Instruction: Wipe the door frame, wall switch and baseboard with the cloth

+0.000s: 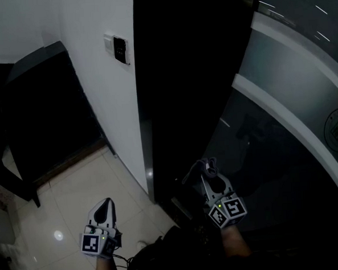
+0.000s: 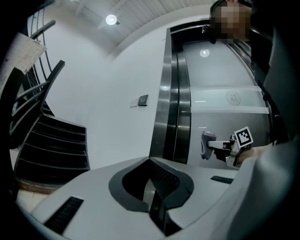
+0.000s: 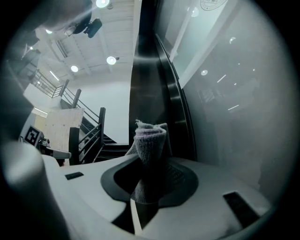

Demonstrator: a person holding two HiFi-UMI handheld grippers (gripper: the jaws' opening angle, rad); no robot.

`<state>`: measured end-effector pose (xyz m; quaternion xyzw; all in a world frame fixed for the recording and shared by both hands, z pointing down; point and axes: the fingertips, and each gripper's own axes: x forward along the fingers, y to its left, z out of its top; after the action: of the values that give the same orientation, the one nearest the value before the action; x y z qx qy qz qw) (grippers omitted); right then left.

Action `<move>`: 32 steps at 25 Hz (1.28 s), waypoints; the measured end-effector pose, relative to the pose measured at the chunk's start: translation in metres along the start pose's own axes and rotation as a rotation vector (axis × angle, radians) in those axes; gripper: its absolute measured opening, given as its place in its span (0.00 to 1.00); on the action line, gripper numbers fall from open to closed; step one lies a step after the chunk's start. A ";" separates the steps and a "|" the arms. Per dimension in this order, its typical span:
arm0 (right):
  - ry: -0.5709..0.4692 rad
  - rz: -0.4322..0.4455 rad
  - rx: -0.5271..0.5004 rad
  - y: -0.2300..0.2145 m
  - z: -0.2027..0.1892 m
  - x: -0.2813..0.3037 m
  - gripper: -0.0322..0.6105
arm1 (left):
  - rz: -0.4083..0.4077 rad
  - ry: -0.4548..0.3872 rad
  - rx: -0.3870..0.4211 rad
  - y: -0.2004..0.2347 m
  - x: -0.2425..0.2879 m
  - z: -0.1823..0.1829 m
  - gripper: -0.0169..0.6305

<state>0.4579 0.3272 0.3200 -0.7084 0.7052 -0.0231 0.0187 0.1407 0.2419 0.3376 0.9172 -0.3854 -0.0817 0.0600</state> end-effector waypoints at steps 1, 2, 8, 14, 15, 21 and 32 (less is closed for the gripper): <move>0.000 0.001 0.001 0.000 0.000 0.000 0.20 | -0.002 0.006 -0.006 -0.001 0.000 -0.001 0.03; 0.001 0.001 0.002 0.000 0.000 0.001 0.20 | 0.003 0.009 -0.018 0.000 0.001 -0.002 0.03; 0.010 0.016 -0.041 -0.001 0.002 0.001 0.20 | 0.053 -0.011 -0.055 0.008 0.005 0.000 0.03; 0.022 0.044 -0.050 -0.005 0.002 0.001 0.20 | 0.071 -0.009 -0.049 0.002 0.009 0.001 0.03; 0.026 0.061 -0.051 -0.003 0.002 0.002 0.20 | 0.078 -0.008 -0.049 0.000 0.007 0.001 0.03; -0.005 0.215 -0.115 0.030 0.005 0.003 0.20 | 0.147 0.005 -0.026 -0.006 -0.021 0.007 0.03; 0.026 0.421 -0.028 0.193 -0.041 0.122 0.20 | 0.424 -0.071 -0.038 0.184 -0.129 0.000 0.03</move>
<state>0.2634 0.2044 0.3503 -0.5452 0.8381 -0.0182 0.0041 -0.0767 0.2065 0.3830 0.8108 -0.5700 -0.1068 0.0797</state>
